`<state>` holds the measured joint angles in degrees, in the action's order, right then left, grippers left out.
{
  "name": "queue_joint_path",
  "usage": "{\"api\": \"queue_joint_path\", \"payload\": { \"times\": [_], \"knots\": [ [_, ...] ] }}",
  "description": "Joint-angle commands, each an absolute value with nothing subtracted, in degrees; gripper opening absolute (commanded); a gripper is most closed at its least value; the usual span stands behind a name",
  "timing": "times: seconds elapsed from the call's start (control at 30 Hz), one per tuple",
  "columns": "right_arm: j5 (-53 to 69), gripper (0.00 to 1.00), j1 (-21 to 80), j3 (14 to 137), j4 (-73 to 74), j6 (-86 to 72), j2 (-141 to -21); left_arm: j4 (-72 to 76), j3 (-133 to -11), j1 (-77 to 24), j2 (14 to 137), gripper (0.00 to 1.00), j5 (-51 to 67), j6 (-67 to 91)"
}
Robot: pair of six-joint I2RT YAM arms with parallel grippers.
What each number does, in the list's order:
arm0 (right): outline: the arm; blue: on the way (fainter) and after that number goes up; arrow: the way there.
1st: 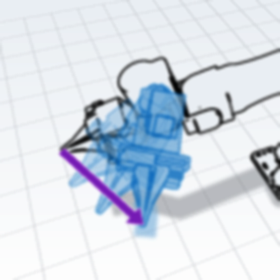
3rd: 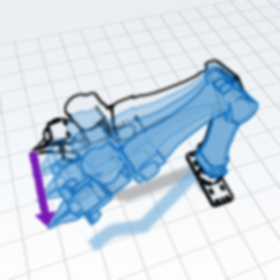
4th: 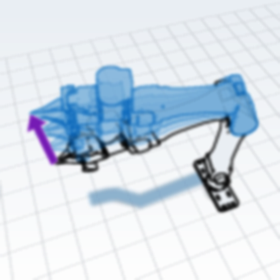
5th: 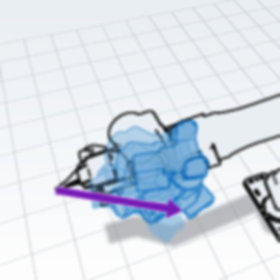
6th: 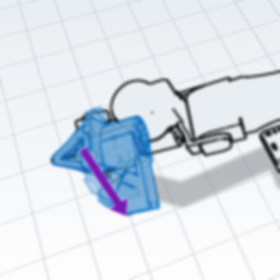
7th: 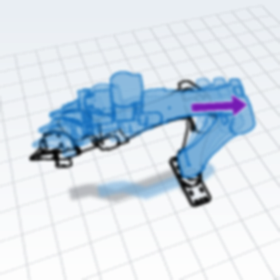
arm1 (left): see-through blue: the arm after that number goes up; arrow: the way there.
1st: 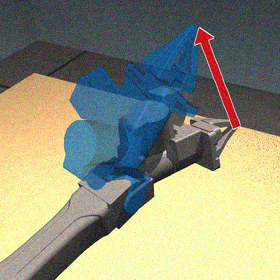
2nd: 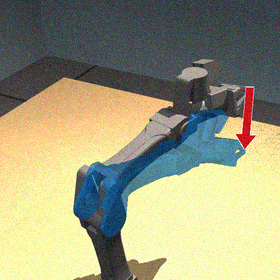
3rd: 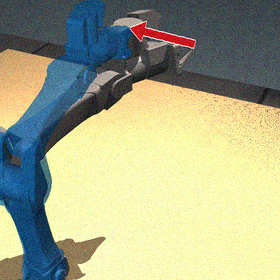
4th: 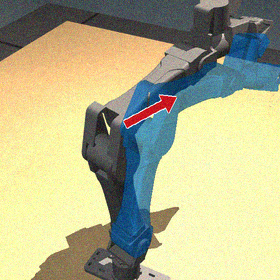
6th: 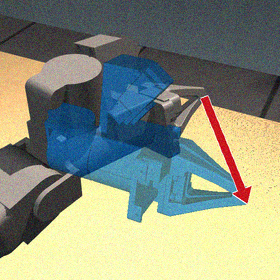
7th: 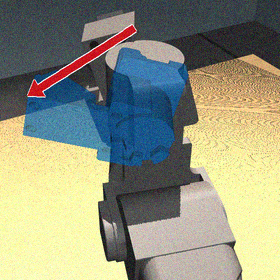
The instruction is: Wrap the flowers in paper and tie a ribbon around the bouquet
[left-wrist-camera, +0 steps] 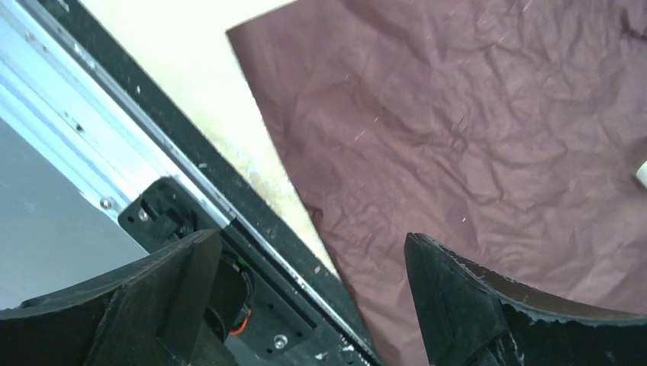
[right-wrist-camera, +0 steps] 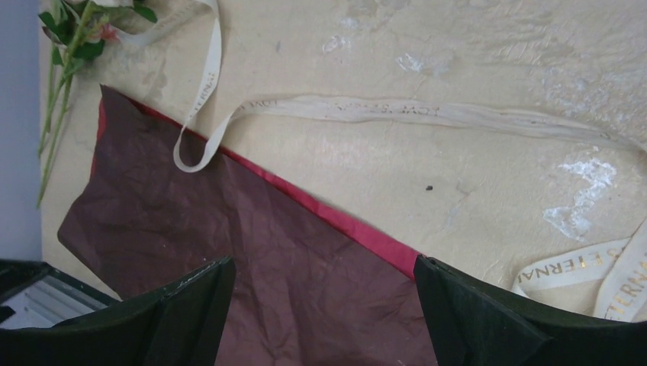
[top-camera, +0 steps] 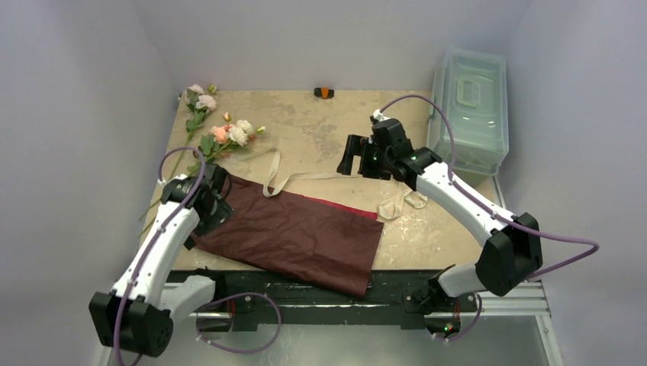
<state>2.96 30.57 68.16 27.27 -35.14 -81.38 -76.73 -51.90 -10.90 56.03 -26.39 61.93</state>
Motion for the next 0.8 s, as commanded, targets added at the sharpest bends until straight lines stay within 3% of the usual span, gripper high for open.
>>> {"api": "queue_joint_path", "payload": {
  "times": [0.0, 0.17, 0.33, 0.6, 0.77],
  "knots": [
    [2.26, 0.99, 31.38, 69.41, 30.16, -33.37, -80.83, -68.91, -56.85, -8.56, 63.42, 1.0, -31.18, 54.64],
    [2.9, 0.99, 31.46, 67.09, 31.8, -32.48, -78.79, -53.09, -58.76, 1.07, 71.46, 1.0, -22.12, 35.26],
    [3.26, 0.99, 31.46, 64.54, 32.91, -31.63, -75.63, -42.27, -61.83, 2.11, 82.82, 0.93, -14.12, 19.5],
    [3.73, 0.99, 31.4, 65.09, 35.08, -29.76, -75.4, -34.06, -64.79, 2.11, 95.25, 0.74, -14.2, 13.07],
    [4.3, 0.99, 31.39, 65.69, 35.33, -29.71, -75.49, -33.71, -67.3, 2.9, 100.17, 0.73, -14.93, 11.78]
  ]
}}
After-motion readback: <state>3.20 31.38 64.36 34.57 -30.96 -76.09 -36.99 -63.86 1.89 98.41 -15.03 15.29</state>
